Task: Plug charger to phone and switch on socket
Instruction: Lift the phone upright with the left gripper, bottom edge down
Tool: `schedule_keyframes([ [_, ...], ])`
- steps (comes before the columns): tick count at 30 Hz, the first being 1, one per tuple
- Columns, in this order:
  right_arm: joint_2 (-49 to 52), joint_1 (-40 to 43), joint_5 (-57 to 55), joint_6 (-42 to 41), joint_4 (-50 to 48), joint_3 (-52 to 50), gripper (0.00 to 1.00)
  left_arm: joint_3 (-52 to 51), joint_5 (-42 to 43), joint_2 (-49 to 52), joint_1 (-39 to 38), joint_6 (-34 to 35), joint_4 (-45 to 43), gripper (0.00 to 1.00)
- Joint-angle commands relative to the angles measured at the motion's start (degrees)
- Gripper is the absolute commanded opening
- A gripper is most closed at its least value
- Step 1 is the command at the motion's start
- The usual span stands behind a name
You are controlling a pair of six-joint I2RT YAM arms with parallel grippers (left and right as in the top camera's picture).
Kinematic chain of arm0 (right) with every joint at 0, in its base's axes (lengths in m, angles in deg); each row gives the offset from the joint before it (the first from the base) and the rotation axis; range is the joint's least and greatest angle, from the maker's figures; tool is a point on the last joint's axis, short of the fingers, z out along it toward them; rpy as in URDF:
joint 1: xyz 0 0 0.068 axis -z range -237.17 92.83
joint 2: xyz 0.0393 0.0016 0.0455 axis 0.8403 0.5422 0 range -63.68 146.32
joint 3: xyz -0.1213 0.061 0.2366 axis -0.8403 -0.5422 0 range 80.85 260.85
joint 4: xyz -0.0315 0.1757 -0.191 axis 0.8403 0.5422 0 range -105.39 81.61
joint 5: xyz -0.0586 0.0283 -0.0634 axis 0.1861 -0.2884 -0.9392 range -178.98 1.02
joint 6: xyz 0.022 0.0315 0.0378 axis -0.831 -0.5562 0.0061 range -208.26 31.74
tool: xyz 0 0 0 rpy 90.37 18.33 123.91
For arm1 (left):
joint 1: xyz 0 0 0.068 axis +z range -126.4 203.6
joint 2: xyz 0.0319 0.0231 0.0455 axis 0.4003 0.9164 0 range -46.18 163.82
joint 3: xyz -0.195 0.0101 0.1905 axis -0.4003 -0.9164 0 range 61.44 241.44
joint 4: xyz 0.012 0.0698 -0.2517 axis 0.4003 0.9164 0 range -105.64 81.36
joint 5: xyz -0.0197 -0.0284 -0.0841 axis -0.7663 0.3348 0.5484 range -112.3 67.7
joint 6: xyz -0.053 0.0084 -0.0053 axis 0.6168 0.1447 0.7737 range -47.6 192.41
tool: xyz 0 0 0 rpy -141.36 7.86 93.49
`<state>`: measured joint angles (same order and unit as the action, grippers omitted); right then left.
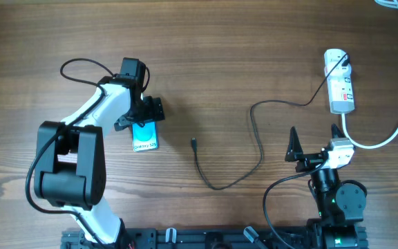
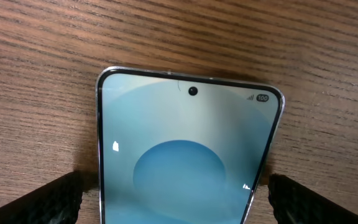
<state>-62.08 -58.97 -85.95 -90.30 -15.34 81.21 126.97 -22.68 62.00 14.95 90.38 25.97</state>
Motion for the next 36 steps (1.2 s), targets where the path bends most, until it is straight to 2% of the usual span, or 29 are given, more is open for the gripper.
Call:
schedule_keyframes([
  [1,-0.3,-0.3,0.9,0.5,-0.1,-0.1,1.0,-2.0,0.5,0.4,-0.2,0.5,0.0,0.98],
  [10,-0.3,-0.3,0.9,0.5,-0.1,-0.1,1.0,-6.1,0.5,0.4,-0.2,0.3,-1.2,0.99],
  [14,-0.3,-0.3,0.9,0.5,-0.1,-0.1,1.0,-6.3,0.5,0.4,-0.2,0.2,-1.2,0.96],
  [18,-0.3,-0.3,0.9,0.5,-0.1,-0.1,1.0,-6.4,1.0,0.4,-0.2,-2.8,-1.0,0.95],
  [22,-0.3,-0.3,0.9,0.5,-0.1,-0.1,1.0,-6.4,3.1,0.4,-0.2,-2.7,-1.0,1.0],
  [27,-0.3,-0.3,0.9,0.5,-0.1,-0.1,1.0,-6.4,5.0,0.4,-0.2,-2.7,-1.0,1.0],
  [30,-0.3,-0.3,0.9,0.5,-0.1,-0.1,1.0,-6.4,5.7,0.4,-0.2,-2.4,-0.9,0.96],
  [36,-0.3,-0.3,0.9,0.5,-0.1,-0.1,1.0,-6.4,7.4,0.4,-0.5,-2.5,-1.4,0.94],
])
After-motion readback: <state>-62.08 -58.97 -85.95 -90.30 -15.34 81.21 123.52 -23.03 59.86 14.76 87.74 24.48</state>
